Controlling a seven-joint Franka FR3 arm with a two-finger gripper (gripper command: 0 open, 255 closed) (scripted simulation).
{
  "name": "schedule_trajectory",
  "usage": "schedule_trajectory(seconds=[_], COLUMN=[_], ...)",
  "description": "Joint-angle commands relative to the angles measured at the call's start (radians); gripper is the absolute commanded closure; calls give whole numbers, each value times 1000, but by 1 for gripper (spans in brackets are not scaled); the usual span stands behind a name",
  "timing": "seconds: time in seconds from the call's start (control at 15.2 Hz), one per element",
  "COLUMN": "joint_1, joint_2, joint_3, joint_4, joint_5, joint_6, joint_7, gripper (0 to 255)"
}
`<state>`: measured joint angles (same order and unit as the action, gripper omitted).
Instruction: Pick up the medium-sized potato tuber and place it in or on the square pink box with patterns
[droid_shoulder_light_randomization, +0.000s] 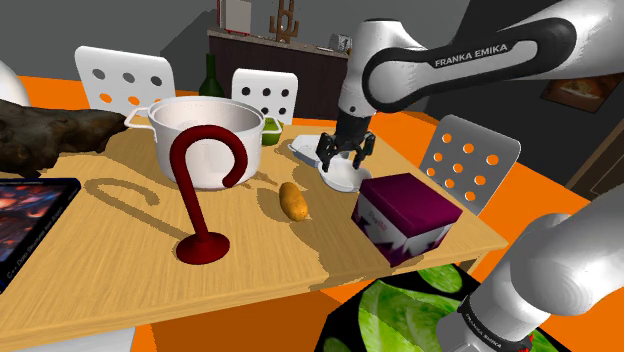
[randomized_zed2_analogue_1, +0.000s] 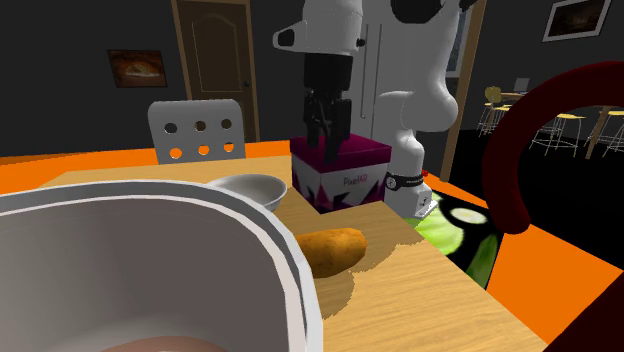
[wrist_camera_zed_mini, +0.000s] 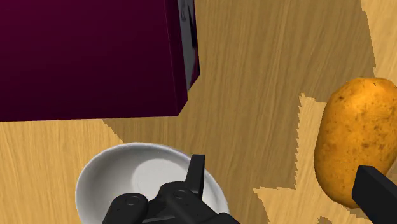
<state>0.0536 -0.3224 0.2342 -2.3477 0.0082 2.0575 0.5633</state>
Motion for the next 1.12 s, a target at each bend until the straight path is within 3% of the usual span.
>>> schedule_trajectory(seconds=[0.0,0.59,1.06], joint_1=[-2,26,31], joint_2=[79,440,494], joint_3=[24,91,83], joint_4=[38,265,240], joint_5=[-14,-138,-166], joint_6=[36,129,202], joint_7=[47,276,297], gripper=[0,0,0])
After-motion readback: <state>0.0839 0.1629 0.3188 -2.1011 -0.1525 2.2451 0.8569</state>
